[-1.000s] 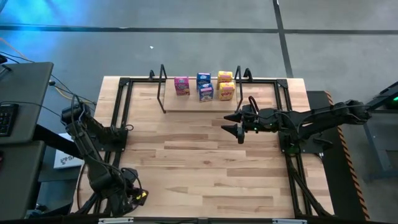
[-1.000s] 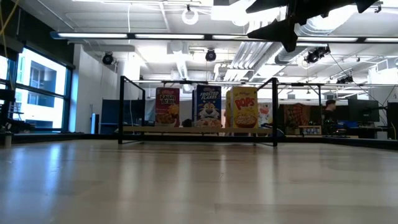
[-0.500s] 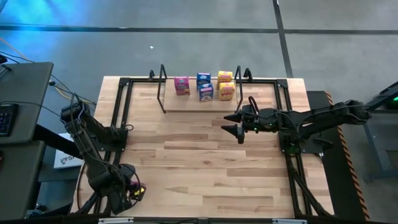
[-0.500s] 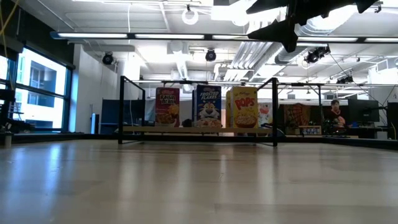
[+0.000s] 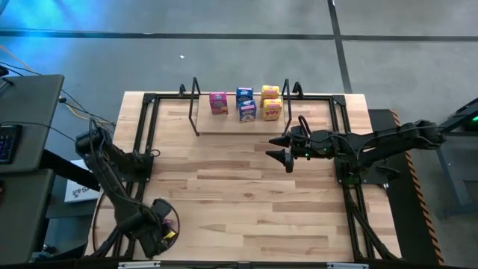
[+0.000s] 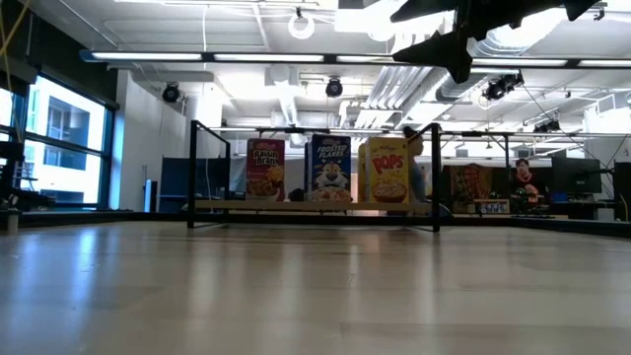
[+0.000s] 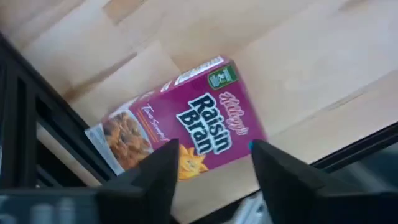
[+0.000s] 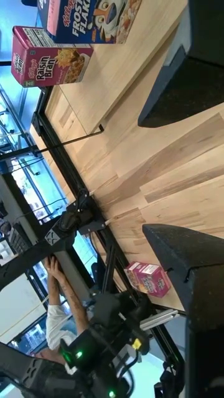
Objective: Stack cereal on shelf
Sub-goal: Put the purple cereal box on the shelf aligned with the other purple cereal box
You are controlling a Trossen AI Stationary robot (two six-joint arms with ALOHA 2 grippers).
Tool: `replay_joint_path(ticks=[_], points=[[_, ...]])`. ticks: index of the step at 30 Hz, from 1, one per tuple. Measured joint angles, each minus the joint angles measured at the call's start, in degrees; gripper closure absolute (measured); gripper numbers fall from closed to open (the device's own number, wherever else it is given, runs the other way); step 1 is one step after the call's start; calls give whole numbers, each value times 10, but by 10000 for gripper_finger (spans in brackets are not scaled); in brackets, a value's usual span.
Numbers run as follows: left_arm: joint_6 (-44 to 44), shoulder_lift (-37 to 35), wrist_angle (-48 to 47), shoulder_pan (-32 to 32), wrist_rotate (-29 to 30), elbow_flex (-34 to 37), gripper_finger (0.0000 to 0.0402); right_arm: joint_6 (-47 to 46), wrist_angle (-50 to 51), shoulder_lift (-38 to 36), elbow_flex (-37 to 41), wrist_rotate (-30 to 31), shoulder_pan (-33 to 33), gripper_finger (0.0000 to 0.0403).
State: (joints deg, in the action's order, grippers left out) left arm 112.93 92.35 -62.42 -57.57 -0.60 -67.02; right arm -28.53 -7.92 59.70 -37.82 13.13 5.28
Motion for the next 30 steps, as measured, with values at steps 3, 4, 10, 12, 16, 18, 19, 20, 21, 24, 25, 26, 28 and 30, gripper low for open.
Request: replay_joint_path(ticks=[3,4,10,12,16,18,19,20,21,24,25,26,28,30], points=[[-87,15,23,3,-15,10,277,0,0,0,0,0,0,139],[-117,19,28,3,-17,13,302,0,0,0,0,0,0,139],[-254,36,16,2,-19,16,388,0,0,0,0,4,0,139],[-275,37,13,2,-19,16,389,0,1,0,0,4,0,139],[-314,36,7,2,-45,16,399,0,7,0,0,5,0,139],[-335,35,8,0,-72,16,400,0,11,0,0,5,0,139],[-341,35,8,-2,-79,16,401,0,13,0,0,5,0,139],[-347,35,8,-3,-82,16,401,0,14,0,0,5,0,139],[-351,35,8,-5,-82,16,401,0,14,0,0,6,0,139],[-352,36,9,-7,-84,16,401,0,16,0,0,6,0,139],[-354,38,10,-7,-89,16,401,0,15,0,0,6,0,139],[-359,41,11,-7,-99,16,401,0,15,0,0,6,0,139],[-380,51,11,-6,-122,16,401,0,16,0,0,6,0,139],[-411,61,13,-6,-139,16,401,0,17,0,0,7,0,139]])
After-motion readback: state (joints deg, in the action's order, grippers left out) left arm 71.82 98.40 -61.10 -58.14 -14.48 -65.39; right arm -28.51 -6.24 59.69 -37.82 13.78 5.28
